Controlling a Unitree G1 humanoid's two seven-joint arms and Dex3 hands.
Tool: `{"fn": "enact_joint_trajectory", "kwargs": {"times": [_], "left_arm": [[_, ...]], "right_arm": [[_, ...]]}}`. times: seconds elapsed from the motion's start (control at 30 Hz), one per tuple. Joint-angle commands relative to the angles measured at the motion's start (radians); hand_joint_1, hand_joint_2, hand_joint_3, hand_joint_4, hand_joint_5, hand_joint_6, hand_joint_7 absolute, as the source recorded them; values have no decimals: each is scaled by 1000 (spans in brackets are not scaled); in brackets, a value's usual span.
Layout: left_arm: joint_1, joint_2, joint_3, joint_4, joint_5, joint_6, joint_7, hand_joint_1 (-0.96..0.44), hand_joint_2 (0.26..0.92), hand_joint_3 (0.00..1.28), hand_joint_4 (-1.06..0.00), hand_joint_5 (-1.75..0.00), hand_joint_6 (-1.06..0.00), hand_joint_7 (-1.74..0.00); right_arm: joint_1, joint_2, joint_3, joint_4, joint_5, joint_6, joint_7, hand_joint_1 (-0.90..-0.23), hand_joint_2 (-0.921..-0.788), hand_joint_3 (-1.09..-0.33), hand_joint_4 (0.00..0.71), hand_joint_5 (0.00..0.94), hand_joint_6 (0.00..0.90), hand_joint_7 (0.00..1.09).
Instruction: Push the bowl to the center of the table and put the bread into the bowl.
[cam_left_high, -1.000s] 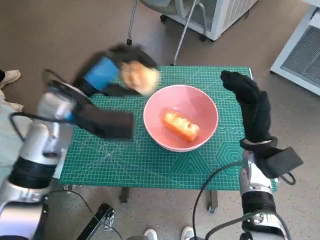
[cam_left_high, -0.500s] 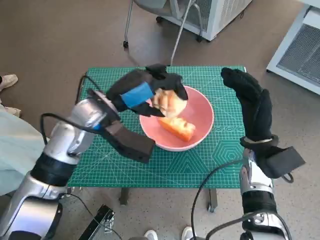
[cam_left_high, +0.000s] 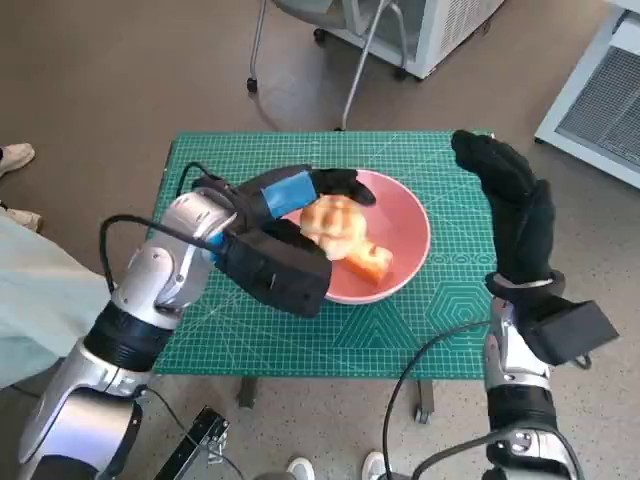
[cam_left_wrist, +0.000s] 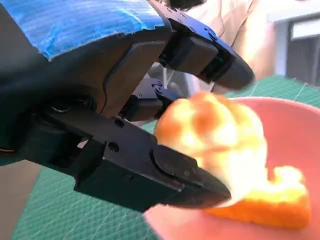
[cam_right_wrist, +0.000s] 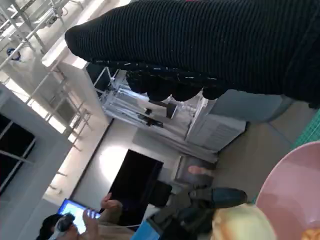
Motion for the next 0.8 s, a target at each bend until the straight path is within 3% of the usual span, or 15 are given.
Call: {"fn": "enact_joint_trajectory", "kwargs": {"times": [0.03, 0.6, 0.8], "left_arm": [[17, 11, 7, -29, 1, -21, 25, -34, 829, 20, -205, -13, -296, -55], [41, 3, 72, -78, -136, 20, -74, -52, 824, 7, -199, -1, -307, -31], [54, 9, 140, -89, -265, 51, -139, -10, 826, 6, -195, 0, -324, -33]], "right_arm": [[29, -1, 0, 0, -16, 13, -26, -558, -921, -756, 402, 11, 54, 752], [14, -1, 13, 4, -48, 8, -65, -588, -921, -749, 403, 10, 61, 739], [6, 0, 18, -4, -48, 11, -66, -583, -921, -754, 399, 7, 57, 742]]}}
